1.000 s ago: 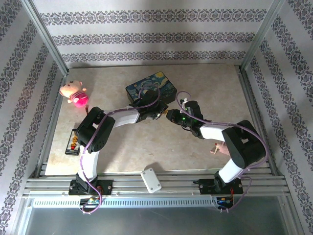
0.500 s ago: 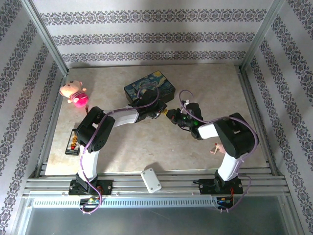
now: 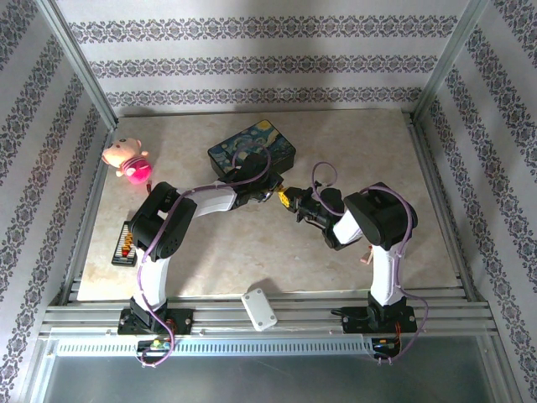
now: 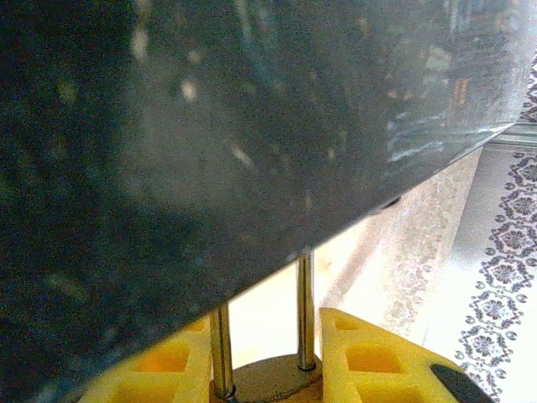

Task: Unlock the padlock with the key

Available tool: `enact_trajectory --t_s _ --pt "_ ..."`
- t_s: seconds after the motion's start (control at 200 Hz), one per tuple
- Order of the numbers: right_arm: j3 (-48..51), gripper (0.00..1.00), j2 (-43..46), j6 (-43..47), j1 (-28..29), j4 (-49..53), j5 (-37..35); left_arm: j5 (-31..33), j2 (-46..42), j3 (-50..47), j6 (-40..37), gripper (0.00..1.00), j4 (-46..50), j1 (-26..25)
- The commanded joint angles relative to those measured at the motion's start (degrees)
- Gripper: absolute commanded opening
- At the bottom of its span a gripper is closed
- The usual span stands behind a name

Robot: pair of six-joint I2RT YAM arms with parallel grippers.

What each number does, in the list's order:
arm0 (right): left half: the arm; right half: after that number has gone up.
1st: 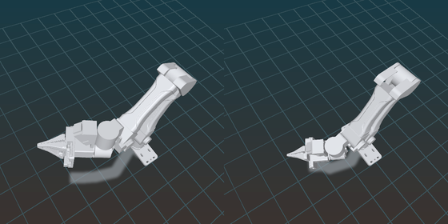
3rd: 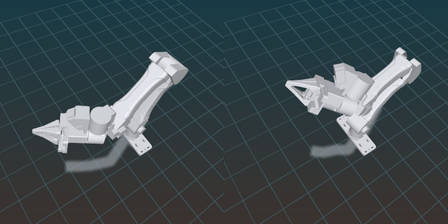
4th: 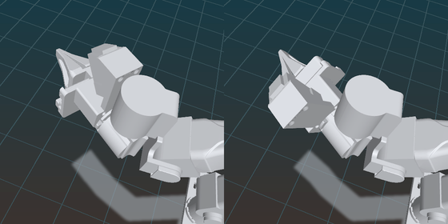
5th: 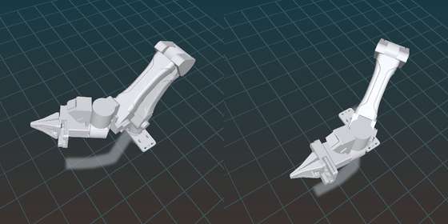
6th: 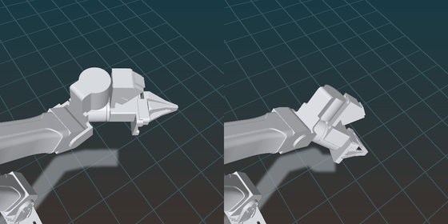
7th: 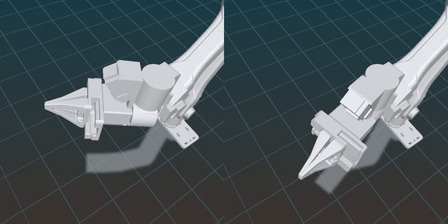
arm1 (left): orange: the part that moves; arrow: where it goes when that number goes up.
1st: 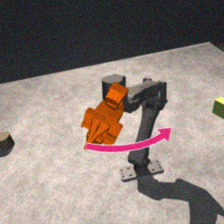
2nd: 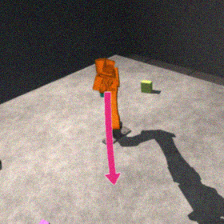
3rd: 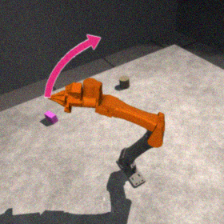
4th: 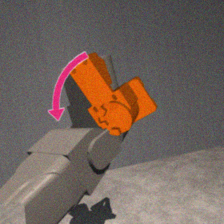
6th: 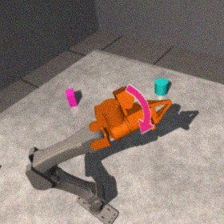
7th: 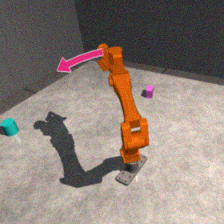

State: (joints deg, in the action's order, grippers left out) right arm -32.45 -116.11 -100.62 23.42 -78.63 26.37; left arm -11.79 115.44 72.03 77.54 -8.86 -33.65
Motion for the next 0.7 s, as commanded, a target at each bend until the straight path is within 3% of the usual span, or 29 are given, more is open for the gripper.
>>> enact_trajectory --t_s 0.0,0.255,0.645,0.695 --pt "-1.4 0.00 -1.1 -8.7 0.2 -0.9 -7.3 -11.5 0.2 -0.9 4.4 0.07 -4.4 -2.2" --pt "-3.9 0.00 -1.3 -16.9 2.7 -0.9 -11.8 -11.9 0.8 -1.2 5.3 0.07 -6.1 -2.2" --pt "-4.1 0.00 -0.4 -19.1 3.0 -0.9 -16.9 -11.8 0.1 -3.0 7.0 0.26 -8.8 -2.0" --pt "-4.0 0.00 -0.5 -19.1 3.0 -0.9 -17.4 -11.7 -0.2 -3.0 6.9 0.34 -8.9 -2.0"
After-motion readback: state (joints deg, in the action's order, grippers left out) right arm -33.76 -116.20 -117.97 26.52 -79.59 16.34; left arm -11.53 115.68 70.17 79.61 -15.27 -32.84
